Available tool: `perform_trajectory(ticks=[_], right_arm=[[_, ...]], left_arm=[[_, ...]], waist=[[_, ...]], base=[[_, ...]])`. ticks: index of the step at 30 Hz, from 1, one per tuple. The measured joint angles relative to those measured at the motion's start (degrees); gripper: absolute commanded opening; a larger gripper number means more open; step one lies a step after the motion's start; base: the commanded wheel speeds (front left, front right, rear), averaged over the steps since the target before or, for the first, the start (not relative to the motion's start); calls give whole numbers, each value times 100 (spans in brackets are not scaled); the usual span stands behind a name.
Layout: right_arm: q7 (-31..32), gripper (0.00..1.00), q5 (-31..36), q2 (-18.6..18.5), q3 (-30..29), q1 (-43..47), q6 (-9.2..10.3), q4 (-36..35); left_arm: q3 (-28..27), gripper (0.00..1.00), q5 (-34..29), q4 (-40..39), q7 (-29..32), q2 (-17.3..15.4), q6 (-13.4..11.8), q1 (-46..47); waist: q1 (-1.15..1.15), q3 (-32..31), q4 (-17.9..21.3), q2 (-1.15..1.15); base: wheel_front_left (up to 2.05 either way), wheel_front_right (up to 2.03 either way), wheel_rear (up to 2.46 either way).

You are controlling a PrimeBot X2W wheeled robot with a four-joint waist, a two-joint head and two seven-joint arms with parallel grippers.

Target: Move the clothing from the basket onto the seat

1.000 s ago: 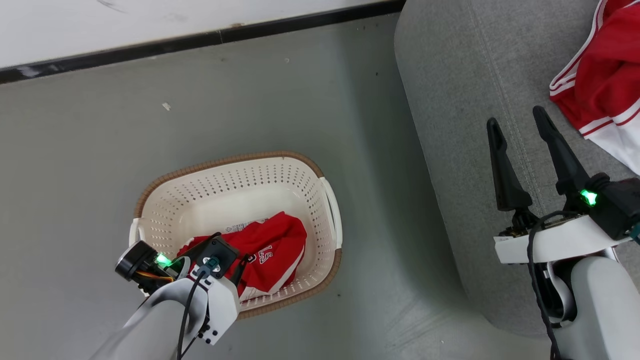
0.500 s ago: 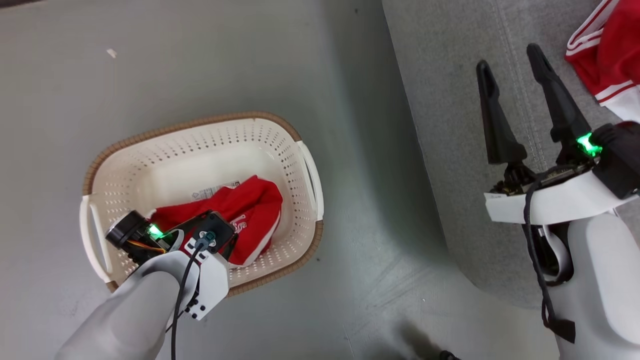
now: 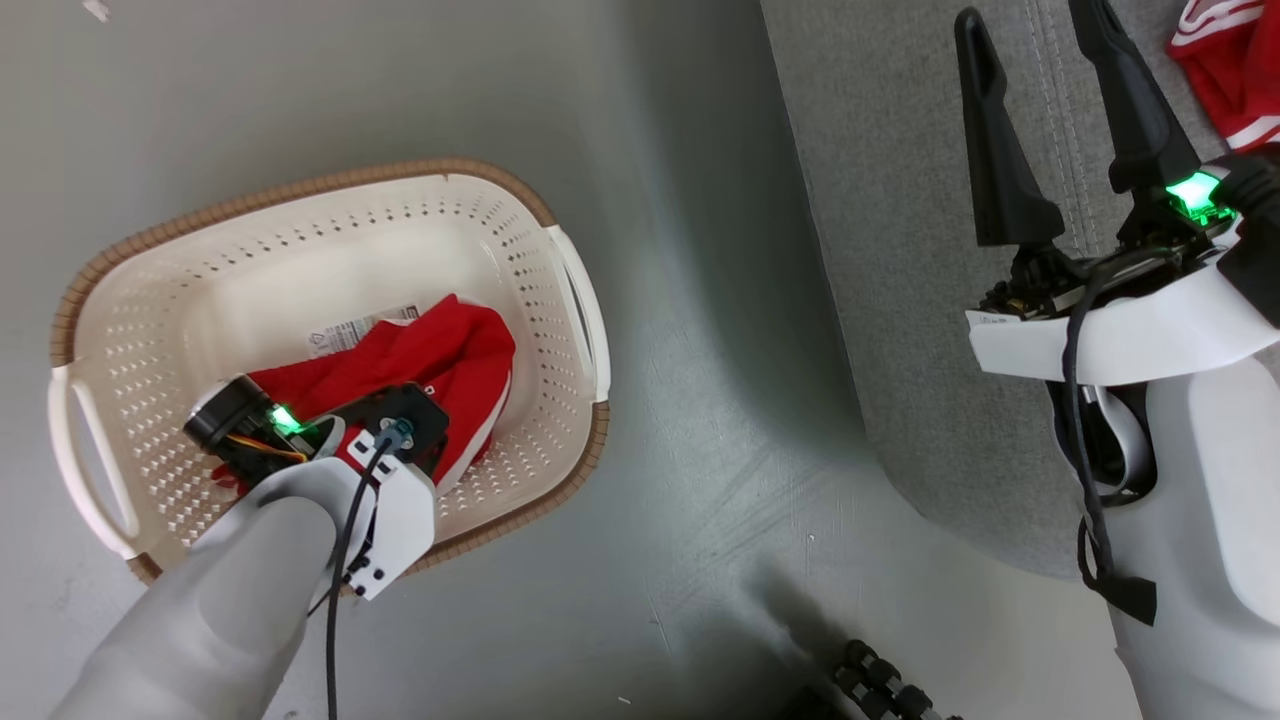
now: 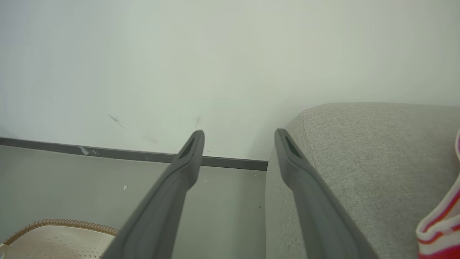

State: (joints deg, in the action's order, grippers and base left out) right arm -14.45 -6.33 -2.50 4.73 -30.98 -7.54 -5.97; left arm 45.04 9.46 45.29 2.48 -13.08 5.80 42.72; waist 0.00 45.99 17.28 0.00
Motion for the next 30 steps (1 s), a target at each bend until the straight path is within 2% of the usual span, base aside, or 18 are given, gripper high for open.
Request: perform_trajectory(ticks=[20, 21, 22, 23, 25, 26, 30], right_arm=[[-1, 100, -285, 0, 152, -544, 0, 13], [-1, 100, -313, 0, 153, -578, 0, 13], [-3, 100, -328, 0, 153, -602, 0, 12], [-18, 100, -332, 0, 156, -604, 0, 12], [-18, 100, -333, 0, 157, -606, 0, 20], [-18, 100, -333, 0, 156, -619, 0, 26], [-18, 100, -332, 0, 132, -759, 0, 62]], left_arm=[[19, 100, -111, 492, 309, -305, 46, 517], [18, 78, -112, 512, 311, -314, 46, 527], [16, 49, -115, 531, 328, -328, 45, 534], [15, 43, -124, 548, 341, -336, 45, 544], [15, 20, -147, 560, 349, -332, 44, 589], [12, 0, -147, 556, 347, -325, 44, 619], [3, 0, -153, 542, 236, -275, 41, 691]], waist=[[0, 780, 358, 0], [0, 809, 371, 0], [0, 837, 383, 0], [0, 864, 395, 0], [0, 913, 414, 0], [0, 936, 422, 0], [0, 988, 418, 0]], base=[[0, 0, 0], [0, 0, 0], [0, 0, 0], [0, 0, 0], [0, 0, 0], [0, 0, 0], [0, 0, 0]])
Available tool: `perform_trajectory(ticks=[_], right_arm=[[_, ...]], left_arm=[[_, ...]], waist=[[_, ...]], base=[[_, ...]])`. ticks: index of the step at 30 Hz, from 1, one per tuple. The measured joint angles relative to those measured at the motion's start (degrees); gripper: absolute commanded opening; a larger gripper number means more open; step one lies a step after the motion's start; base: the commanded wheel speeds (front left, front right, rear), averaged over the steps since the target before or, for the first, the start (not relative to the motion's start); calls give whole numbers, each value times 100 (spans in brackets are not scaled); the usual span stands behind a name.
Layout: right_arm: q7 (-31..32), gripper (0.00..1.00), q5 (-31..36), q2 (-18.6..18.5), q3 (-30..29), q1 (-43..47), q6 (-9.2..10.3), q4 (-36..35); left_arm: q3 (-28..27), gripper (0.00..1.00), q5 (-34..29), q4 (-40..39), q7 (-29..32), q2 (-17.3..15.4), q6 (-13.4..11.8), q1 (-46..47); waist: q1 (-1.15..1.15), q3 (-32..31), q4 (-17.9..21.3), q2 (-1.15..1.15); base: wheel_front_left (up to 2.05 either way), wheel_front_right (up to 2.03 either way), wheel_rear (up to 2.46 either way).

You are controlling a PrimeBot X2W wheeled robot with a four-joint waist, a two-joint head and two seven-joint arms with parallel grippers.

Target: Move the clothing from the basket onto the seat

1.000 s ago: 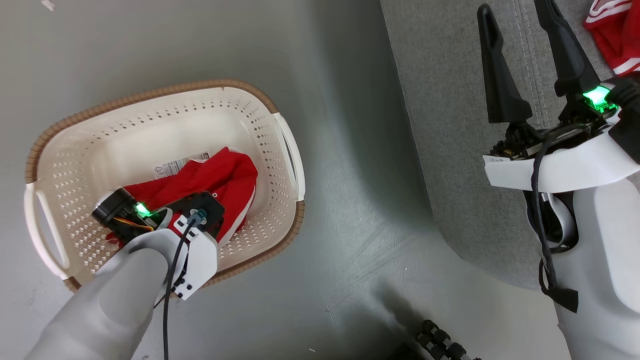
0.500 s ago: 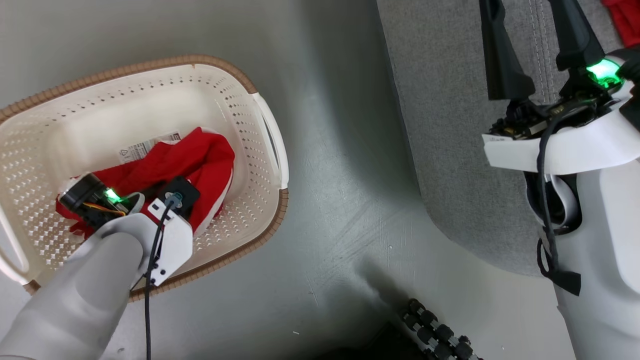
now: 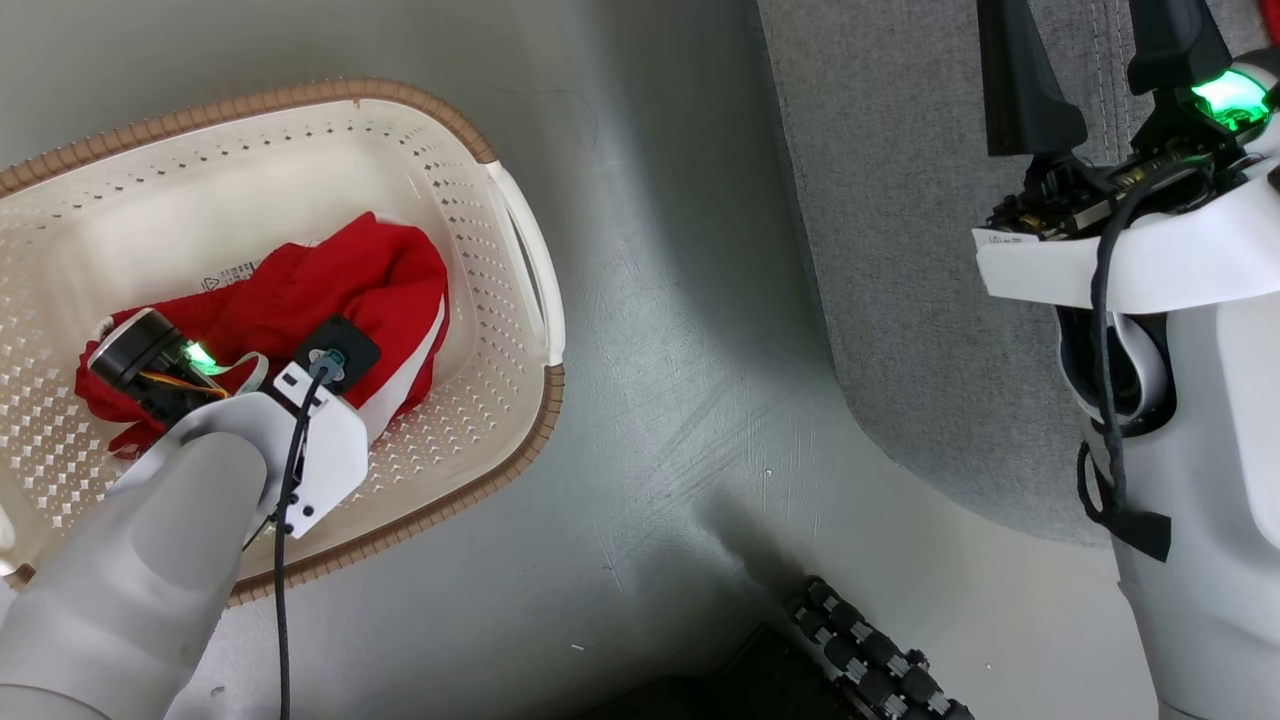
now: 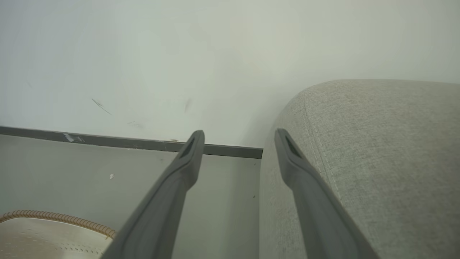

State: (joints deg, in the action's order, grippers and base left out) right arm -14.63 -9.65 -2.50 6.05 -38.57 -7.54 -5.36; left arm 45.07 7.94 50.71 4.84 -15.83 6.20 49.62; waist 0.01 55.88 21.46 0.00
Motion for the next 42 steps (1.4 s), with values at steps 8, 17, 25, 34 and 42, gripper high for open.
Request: perform_trajectory(ticks=[8, 17, 25, 34, 42], right_arm=[[0, 100, 18, -1, -4, -64, 0, 76], [0, 100, 93, -1, -13, -68, 0, 211], [-1, 100, 185, -2, -32, -66, 0, 327], [-1, 100, 366, -5, -114, -20, 0, 583], [-1, 100, 482, -11, -168, 97, 0, 751]], left_arm=[[-145, 0, 63, -121, -344, 56, -103, 25], [-385, 0, 248, -401, -834, 114, -347, 22], [-676, 0, 439, -721, -1261, 146, -615, -3], [-917, 0, 580, -1145, -1577, 137, -834, -113], [-1211, 0, 922, -1475, -1657, 146, -843, -125]], waist=[[0, -83, -74, 0], [0, -292, -222, 0], [0, -569, -389, 0], [0, -983, -597, 0], [0, -1436, -794, 0]], base=[[0, 0, 0], [0, 0, 0], [0, 0, 0], [0, 0, 0], [0, 0, 0]])
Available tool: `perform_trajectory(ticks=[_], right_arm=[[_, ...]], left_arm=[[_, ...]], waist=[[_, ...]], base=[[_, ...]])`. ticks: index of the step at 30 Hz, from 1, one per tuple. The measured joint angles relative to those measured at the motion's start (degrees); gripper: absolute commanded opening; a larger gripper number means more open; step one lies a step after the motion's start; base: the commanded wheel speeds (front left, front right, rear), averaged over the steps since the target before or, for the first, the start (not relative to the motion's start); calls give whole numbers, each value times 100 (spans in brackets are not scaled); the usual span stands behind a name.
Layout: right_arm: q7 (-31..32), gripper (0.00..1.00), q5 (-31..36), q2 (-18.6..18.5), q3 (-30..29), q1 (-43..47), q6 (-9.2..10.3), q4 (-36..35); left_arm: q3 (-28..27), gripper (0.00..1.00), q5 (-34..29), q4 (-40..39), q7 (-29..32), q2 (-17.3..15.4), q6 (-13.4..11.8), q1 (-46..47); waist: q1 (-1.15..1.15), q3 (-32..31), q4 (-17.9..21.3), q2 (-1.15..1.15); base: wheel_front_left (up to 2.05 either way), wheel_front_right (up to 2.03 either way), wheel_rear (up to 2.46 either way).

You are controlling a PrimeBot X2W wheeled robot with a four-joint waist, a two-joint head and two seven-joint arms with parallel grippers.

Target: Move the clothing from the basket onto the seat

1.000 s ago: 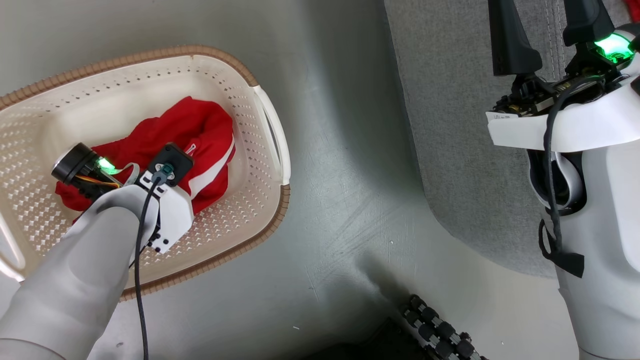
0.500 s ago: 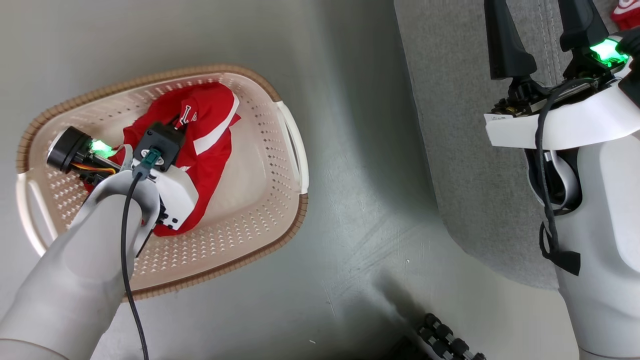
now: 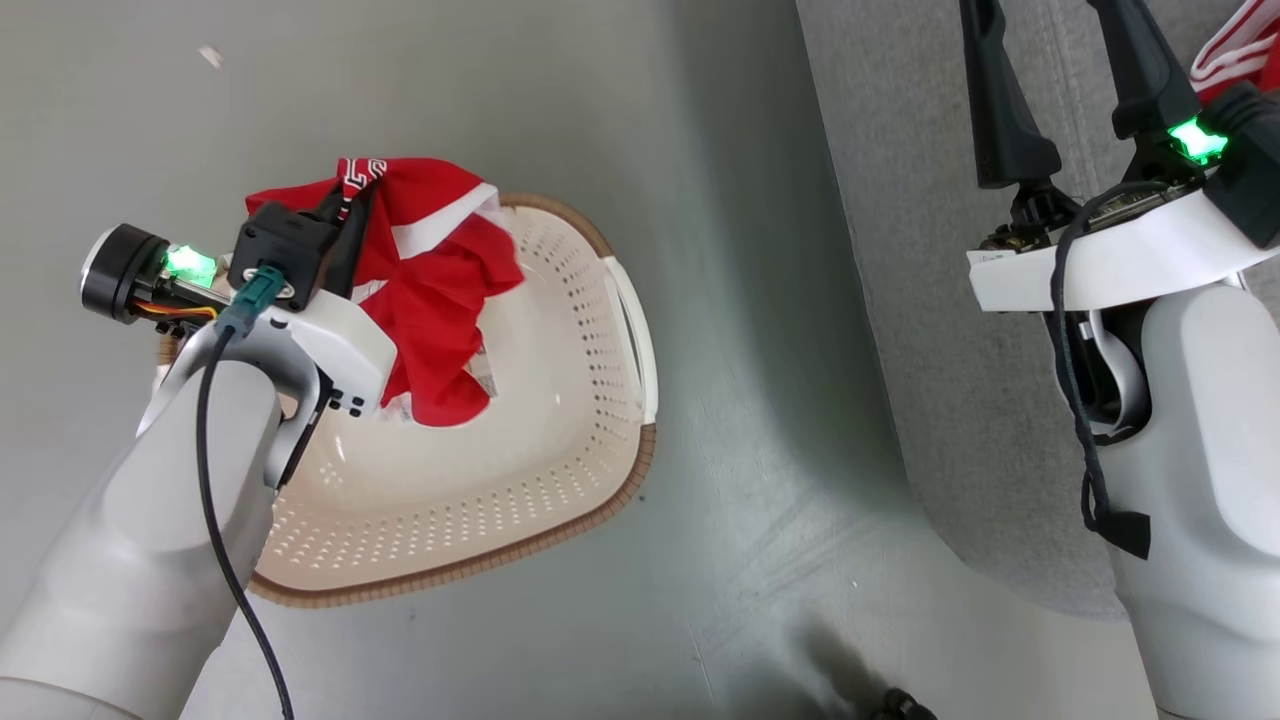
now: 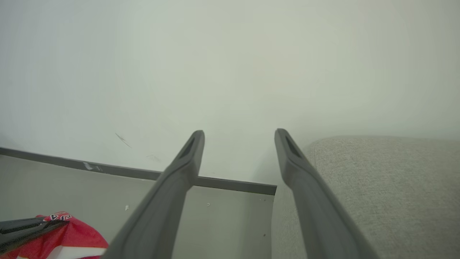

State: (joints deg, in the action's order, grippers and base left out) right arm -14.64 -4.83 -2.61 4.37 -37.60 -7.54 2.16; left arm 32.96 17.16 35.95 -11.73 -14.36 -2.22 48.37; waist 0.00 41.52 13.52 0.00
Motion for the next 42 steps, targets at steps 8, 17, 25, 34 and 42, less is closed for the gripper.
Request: perform_trajectory(ticks=[8, 17, 25, 34, 42], right_arm=[[0, 100, 99, -1, -42, 247, 0, 188], [0, 100, 224, -4, -92, 578, 0, 412], [0, 100, 328, -96, 83, 886, 0, 645], [1, 100, 400, -360, 588, 1129, 0, 964], [1, 100, 397, -639, 1188, 1266, 0, 1244]], left_arm=[[-164, 0, 212, -278, -48, -2, -8, -89], [-232, 0, 393, -502, -53, 0, 127, -89], [-214, 0, 535, -603, 10, 43, 299, -95], [-27, 0, 604, -798, 182, 215, 524, -112], [291, 0, 706, -1039, 370, 508, 699, -127]], waist=[[0, -502, -175, 0], [1, -1124, -340, 0], [0, -1698, -471, 0], [1, -2329, -607, 0], [0, -2834, -710, 0]], base=[[0, 0, 0], [0, 0, 0], [0, 0, 0], [0, 0, 0], [0, 0, 0]])
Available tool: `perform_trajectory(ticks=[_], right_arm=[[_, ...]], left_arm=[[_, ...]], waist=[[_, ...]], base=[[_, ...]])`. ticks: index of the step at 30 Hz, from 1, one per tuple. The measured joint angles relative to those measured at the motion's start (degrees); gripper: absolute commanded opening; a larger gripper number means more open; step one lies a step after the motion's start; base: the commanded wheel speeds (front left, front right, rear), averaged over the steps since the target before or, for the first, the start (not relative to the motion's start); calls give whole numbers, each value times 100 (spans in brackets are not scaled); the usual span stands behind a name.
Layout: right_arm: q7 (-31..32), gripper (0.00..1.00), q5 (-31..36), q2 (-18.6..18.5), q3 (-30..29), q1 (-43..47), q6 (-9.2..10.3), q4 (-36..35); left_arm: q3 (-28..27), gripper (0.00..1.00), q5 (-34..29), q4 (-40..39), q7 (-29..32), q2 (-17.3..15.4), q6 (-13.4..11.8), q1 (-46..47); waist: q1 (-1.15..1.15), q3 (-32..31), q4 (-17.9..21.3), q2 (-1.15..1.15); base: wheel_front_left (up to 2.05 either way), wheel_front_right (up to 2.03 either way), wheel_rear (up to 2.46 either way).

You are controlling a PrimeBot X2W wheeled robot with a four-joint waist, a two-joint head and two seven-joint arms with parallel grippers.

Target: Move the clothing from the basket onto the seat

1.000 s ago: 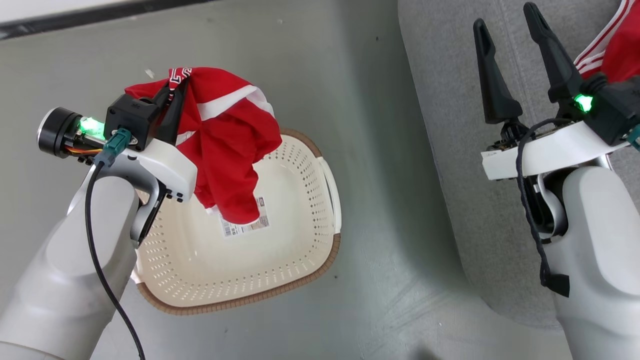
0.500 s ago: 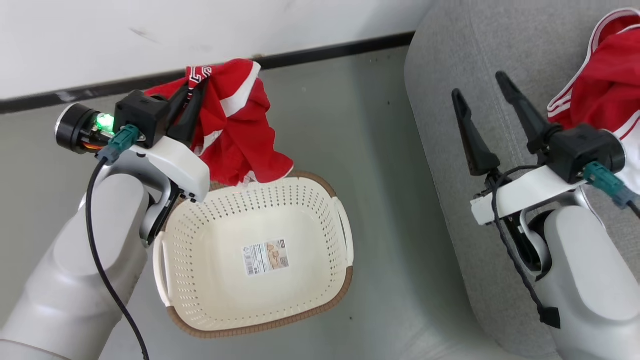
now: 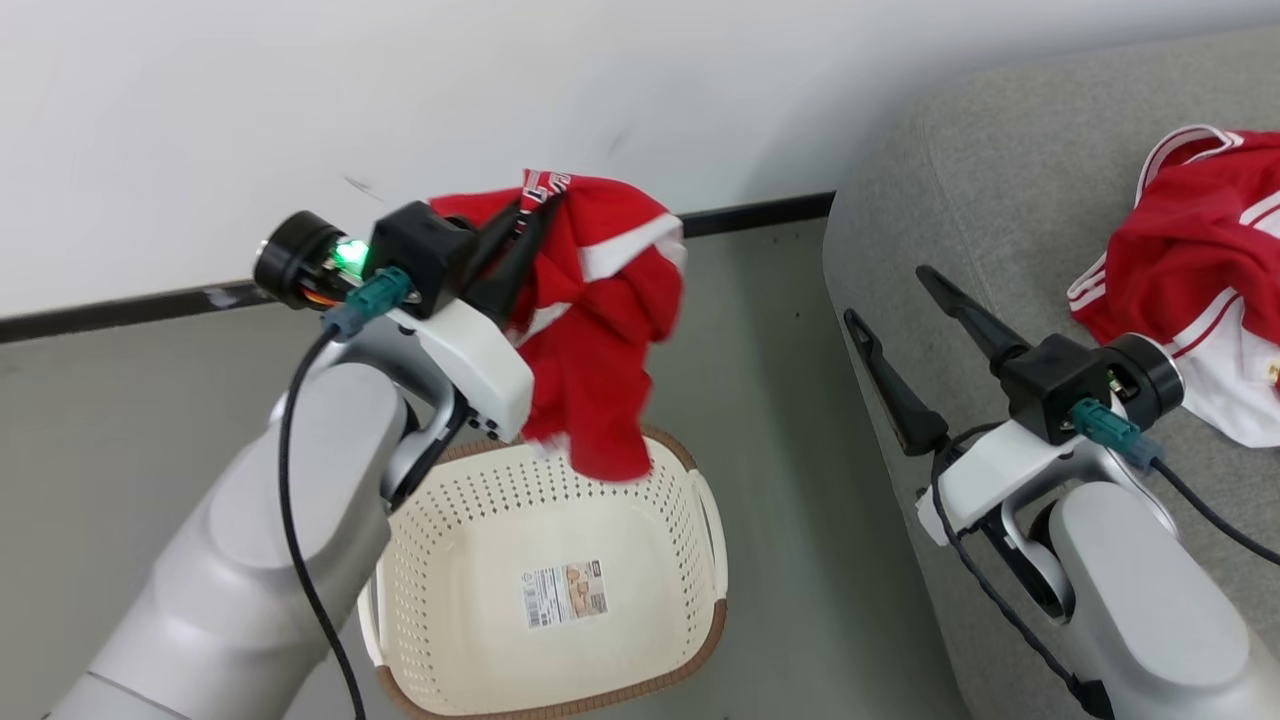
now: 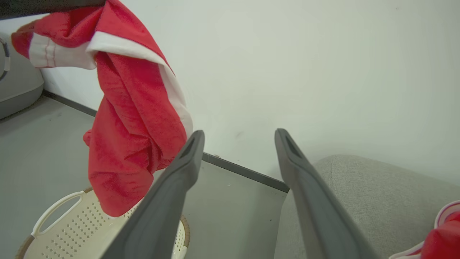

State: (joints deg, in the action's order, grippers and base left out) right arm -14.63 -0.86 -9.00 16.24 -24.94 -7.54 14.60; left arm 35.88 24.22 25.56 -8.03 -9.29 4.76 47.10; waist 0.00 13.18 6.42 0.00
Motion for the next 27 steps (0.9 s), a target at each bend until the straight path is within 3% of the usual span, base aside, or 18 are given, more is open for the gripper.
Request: perform_trajectory(ticks=[14, 27], right_arm=[[0, 100, -315, -443, 723, 285, -1, 372], [0, 100, -636, -1036, 1658, 295, -1, 494]], left_arm=[[517, 0, 277, -266, 398, 364, 152, -432], [765, 0, 549, -491, 602, 422, 200, -793]], waist=[[0, -737, -45, 0], [0, -1181, 154, 0]], base=[[0, 0, 0], [0, 0, 0]])
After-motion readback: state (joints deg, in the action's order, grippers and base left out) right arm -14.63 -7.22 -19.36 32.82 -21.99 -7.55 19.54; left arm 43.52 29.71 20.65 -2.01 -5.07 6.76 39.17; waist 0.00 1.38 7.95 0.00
